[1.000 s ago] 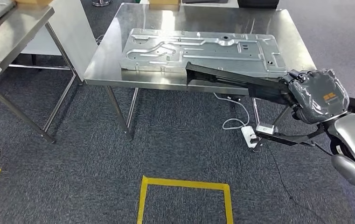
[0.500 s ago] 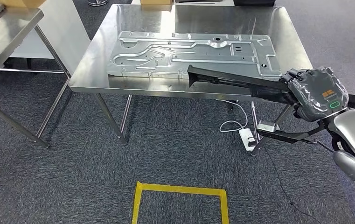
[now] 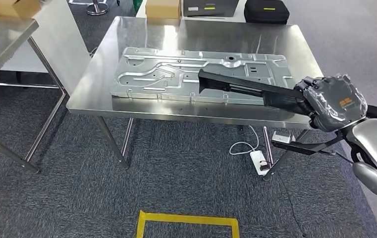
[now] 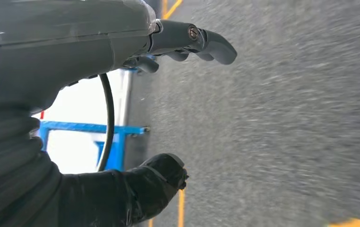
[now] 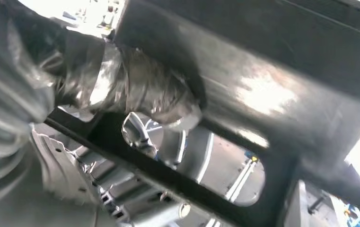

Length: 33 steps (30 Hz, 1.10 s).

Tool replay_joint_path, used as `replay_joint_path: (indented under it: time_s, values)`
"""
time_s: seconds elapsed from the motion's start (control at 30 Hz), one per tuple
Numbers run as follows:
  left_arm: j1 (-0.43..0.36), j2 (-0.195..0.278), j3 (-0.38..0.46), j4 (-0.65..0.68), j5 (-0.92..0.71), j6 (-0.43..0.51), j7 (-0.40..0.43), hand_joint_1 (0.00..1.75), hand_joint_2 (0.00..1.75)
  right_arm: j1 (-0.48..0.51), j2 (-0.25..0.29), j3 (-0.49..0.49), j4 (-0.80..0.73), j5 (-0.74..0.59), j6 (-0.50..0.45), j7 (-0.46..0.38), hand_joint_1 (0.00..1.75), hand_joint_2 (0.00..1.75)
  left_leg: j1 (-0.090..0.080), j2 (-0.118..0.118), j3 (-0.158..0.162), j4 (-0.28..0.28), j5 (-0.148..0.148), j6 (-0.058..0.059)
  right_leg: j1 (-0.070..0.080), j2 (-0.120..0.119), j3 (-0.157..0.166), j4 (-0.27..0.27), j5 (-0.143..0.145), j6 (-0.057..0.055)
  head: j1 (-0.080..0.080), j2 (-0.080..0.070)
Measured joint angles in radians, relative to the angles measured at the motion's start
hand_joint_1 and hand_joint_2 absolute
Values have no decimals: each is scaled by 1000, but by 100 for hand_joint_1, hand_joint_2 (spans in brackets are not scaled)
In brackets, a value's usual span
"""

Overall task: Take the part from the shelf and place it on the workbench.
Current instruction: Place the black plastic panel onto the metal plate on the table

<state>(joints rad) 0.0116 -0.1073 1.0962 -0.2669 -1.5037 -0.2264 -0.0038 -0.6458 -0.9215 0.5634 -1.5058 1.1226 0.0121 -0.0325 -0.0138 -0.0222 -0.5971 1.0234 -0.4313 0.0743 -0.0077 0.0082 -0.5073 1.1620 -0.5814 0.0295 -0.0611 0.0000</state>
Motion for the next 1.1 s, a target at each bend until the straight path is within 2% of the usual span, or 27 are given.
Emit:
replay_joint_path:
  time_s: [0.07,0.1,0.13,0.17,0.23,0.27,0.3,0.37,0.43,0.47,0.5,0.57,0.6,0.63,0.67,0.7,0.77,0.8,0.83,0.9,0.93,0.97,1.0,1.03,1.1]
  values:
    - [-2,-2,0,2,0,0,-3,0,175,3,0,2,0,-1,0,0,175,175,0,1,11,0,-15,1,-1,-2,-86,95,-51,8,0,0]
    - [-2,-3,0,3,0,0,-4,0,175,5,0,4,0,-1,0,0,175,175,0,1,18,0,-24,0,-2,-2,-117,111,-70,10,0,0]
    - [0,-4,0,4,0,-1,-7,0,175,6,0,5,0,-2,0,1,175,175,-1,1,28,0,-33,-1,-3,-2,-134,98,-70,10,0,0]
    - [2,-5,0,4,0,-3,-9,0,175,6,-1,5,0,-2,1,1,175,175,-1,1,40,0,-43,-2,-3,-3,-137,57,-44,9,0,0]
    - [7,-9,0,4,-1,-6,-13,0,175,6,-3,5,1,-2,1,3,175,175,-1,1,59,0,-61,-6,2,-4,-124,-53,67,-3,-1,0]
    - [8,-11,0,4,-1,-6,-14,0,175,5,-4,6,1,-2,1,5,175,175,-1,0,65,-1,-68,-9,6,-6,-120,-94,109,-10,-1,0]
    - [9,-14,0,4,-1,-7,-15,0,175,4,-6,6,1,-2,2,6,175,175,0,0,68,-5,-73,-13,11,-7,-118,-119,139,-19,-1,0]
    - [8,-19,1,3,-1,-7,-15,0,175,1,-10,7,0,-3,3,7,175,175,0,-1,75,-6,-70,-24,15,-7,-106,-142,144,-33,-1,0]
    - [8,-21,1,3,-1,-7,-15,0,175,-1,-13,6,-1,-3,2,9,175,175,-1,2,69,27,-58,-34,9,-9,-76,-162,142,-44,-1,0]
    - [7,-21,1,2,-1,-8,-15,0,175,-3,-13,7,-1,-2,3,9,175,175,0,3,47,69,-56,-39,5,-11,-59,-170,138,-49,-2,0]
    - [6,-21,1,1,-1,-10,-16,0,175,-6,-12,8,-1,-1,5,9,175,175,3,5,12,124,-62,-45,1,-13,-44,-176,131,-53,-3,0]
    - [6,-22,1,-3,-1,-20,-16,0,175,-14,-5,13,2,8,7,9,175,175,11,8,-73,232,-105,-59,-5,-14,-19,-182,112,-53,-4,0]
    - [8,-23,1,-7,-1,-28,-17,0,175,-17,0,18,5,15,8,8,175,175,16,10,-105,257,-131,-66,-8,-14,-5,-183,101,-50,-4,0]
    - [11,-23,1,-11,-1,-36,-17,0,175,-20,6,25,9,22,8,8,175,175,20,12,-125,255,-144,-72,-12,-13,10,-183,88,-47,-5,0]
    - [13,-25,1,-16,-1,-45,-18,0,175,-23,14,33,14,27,8,9,175,175,25,14,-130,223,-135,-78,-16,-12,28,-183,74,-42,-5,0]
    - [17,-26,1,-21,-1,-53,-18,0,175,-26,23,42,19,32,8,11,175,175,29,16,-125,168,-98,-82,-20,-11,47,-183,59,-36,-5,0]
    - [23,-28,2,-31,-1,-68,-18,0,175,-33,41,62,30,38,6,15,175,175,33,21,-108,51,11,-82,-24,-8,76,-181,28,-21,-5,0]
    - [24,-29,2,-35,-1,-73,-18,0,175,-36,48,72,36,39,5,17,175,175,32,23,-100,21,46,-79,-24,-7,88,-182,12,-13,-5,0]
    - [25,-31,2,-41,-1,-77,-18,0,175,-39,55,80,40,41,4,18,175,175,30,24,-93,8,58,-72,-23,-6,102,-181,3,-3,-5,0]
    - [22,-34,2,-51,-1,-80,-18,0,175,-50,63,90,46,42,4,19,175,175,28,22,-70,8,41,-54,-26,-7,119,-167,3,12,-4,0]
    - [21,-36,3,-57,-1,-80,-18,0,175,-56,65,92,48,42,4,19,175,175,29,21,-57,5,34,-44,-28,-7,111,-135,15,17,-4,0]
    - [20,-37,3,-61,-1,-80,-18,0,175,-64,67,94,51,42,3,19,175,175,29,19,-44,1,28,-36,-30,-7,83,-87,23,18,-3,0]
    - [19,-37,3,-65,-1,-81,-18,0,175,-68,70,97,53,43,3,20,175,175,29,17,-32,-2,20,-31,-30,-8,42,-25,22,19,-3,0]
    - [19,-38,3,-67,-1,-81,-18,0,175,-71,73,101,56,43,3,20,175,175,28,16,-21,-2,10,-27,-28,-8,-6,38,6,19,-2,0]
    - [20,-39,3,-69,-1,-85,-18,0,175,-71,80,112,64,47,2,19,175,175,24,12,7,-3,-15,-24,-24,-8,-96,113,-66,18,-2,0]
